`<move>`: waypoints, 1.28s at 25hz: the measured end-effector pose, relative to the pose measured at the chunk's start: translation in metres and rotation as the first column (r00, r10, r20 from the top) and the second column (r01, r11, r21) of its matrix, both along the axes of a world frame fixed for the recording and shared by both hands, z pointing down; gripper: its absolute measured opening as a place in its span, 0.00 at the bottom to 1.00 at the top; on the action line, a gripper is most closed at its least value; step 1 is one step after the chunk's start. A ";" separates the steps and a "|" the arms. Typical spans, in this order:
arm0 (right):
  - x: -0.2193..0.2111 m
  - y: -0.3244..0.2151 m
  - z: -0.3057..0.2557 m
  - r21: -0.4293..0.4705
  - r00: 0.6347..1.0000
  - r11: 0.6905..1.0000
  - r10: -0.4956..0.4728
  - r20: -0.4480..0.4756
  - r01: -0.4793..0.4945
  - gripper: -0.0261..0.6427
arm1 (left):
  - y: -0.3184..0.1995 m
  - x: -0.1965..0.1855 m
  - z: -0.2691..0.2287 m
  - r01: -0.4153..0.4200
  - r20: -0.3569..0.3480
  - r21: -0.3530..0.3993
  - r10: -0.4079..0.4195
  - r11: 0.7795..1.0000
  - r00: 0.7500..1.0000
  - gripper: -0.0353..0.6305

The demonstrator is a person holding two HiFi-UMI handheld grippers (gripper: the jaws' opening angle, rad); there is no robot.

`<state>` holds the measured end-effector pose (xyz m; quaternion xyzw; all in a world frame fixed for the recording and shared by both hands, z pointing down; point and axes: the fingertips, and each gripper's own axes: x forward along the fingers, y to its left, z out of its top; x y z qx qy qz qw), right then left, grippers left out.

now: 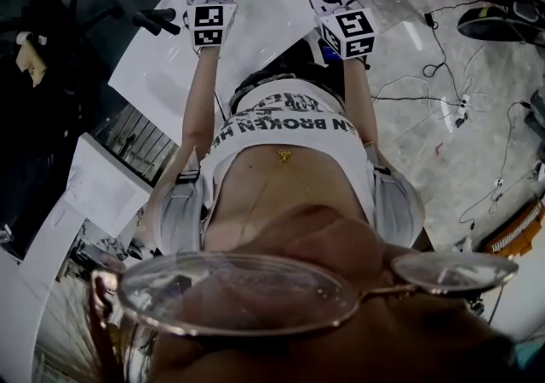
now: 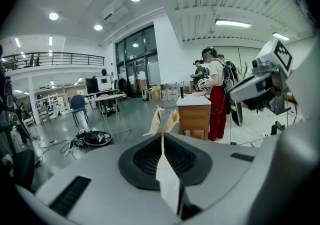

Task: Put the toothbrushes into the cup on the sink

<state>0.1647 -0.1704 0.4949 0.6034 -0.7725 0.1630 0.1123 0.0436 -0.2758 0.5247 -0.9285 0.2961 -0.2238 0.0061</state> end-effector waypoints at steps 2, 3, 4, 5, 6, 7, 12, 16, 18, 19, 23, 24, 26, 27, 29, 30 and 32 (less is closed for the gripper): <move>-0.006 -0.002 -0.003 0.008 1.000 1.000 -0.020 0.006 0.020 0.10 | 0.009 -0.003 -0.007 0.010 -0.009 0.004 -0.010 1.000 1.000 0.09; -0.010 -0.004 -0.004 0.012 1.000 0.999 -0.030 0.007 0.030 0.10 | 0.013 -0.005 -0.010 0.016 -0.013 0.003 -0.016 1.000 1.000 0.08; -0.013 -0.005 -0.005 0.015 0.999 0.999 -0.041 0.006 0.041 0.10 | 0.018 -0.007 -0.012 0.023 -0.020 -0.001 -0.023 1.000 1.000 0.08; -0.017 -0.007 -0.005 0.016 0.998 0.998 -0.055 0.005 0.055 0.10 | 0.022 -0.009 -0.015 0.031 -0.029 -0.006 -0.031 0.999 0.999 0.08; -0.022 -0.009 -0.004 0.017 0.997 0.997 -0.072 0.004 0.072 0.10 | 0.025 -0.012 -0.017 0.040 -0.039 -0.012 -0.040 0.999 0.998 0.07; -0.027 -0.011 -0.004 0.016 0.996 0.996 -0.091 0.002 0.091 0.10 | 0.029 -0.014 -0.019 0.049 -0.048 -0.017 -0.050 0.999 0.998 0.07; -0.052 -0.015 -0.005 0.026 0.984 0.984 -0.177 0.004 0.177 0.09 | 0.051 -0.027 -0.031 0.094 -0.101 -0.053 -0.099 0.994 0.990 0.07; -0.072 -0.015 -0.013 0.064 0.971 0.969 -0.239 -0.002 0.239 0.09 | 0.067 -0.039 -0.042 0.133 -0.133 -0.062 -0.140 0.989 0.981 0.07; -0.083 -0.014 -0.016 0.086 0.959 0.955 -0.283 -0.003 0.283 0.09 | 0.076 -0.045 -0.046 0.151 -0.143 -0.063 -0.159 0.987 0.977 0.07; -0.088 -0.012 -0.018 0.096 0.952 0.947 -0.306 -0.003 0.305 0.09 | 0.080 -0.047 -0.048 0.160 -0.150 -0.066 -0.169 0.985 0.974 0.07; -0.103 -0.012 -0.030 0.143 0.924 0.914 -0.382 -0.005 0.379 0.09 | 0.089 -0.059 -0.058 0.201 -0.179 -0.071 -0.211 0.977 0.961 0.07; -0.107 -0.013 -0.034 0.154 0.919 0.907 -0.395 -0.003 0.391 0.09 | 0.091 -0.062 -0.060 0.211 -0.186 -0.070 -0.221 0.975 0.957 0.07; -0.114 -0.012 -0.041 0.175 0.909 0.895 -0.416 -0.006 0.410 0.09 | 0.095 -0.068 -0.065 0.231 -0.196 -0.068 -0.240 0.970 0.951 0.07; -0.116 -0.011 -0.044 0.184 0.906 0.890 -0.423 -0.013 0.418 0.09 | 0.097 -0.069 -0.068 0.238 -0.201 -0.065 -0.247 0.969 0.948 0.07; -0.118 -0.009 -0.049 0.199 0.899 0.879 -0.436 -0.027 0.433 0.09 | 0.099 -0.070 -0.075 0.247 -0.214 -0.050 -0.251 0.968 0.944 0.07; -0.119 -0.008 -0.051 0.205 0.896 0.875 -0.443 -0.030 0.439 0.09 | 0.100 -0.070 -0.078 0.249 -0.221 -0.043 -0.252 0.967 0.942 0.07; -0.122 -0.004 -0.056 0.217 0.891 0.867 -0.453 -0.034 0.449 0.09 | 0.103 -0.072 -0.083 0.253 -0.231 -0.035 -0.254 0.967 0.939 0.07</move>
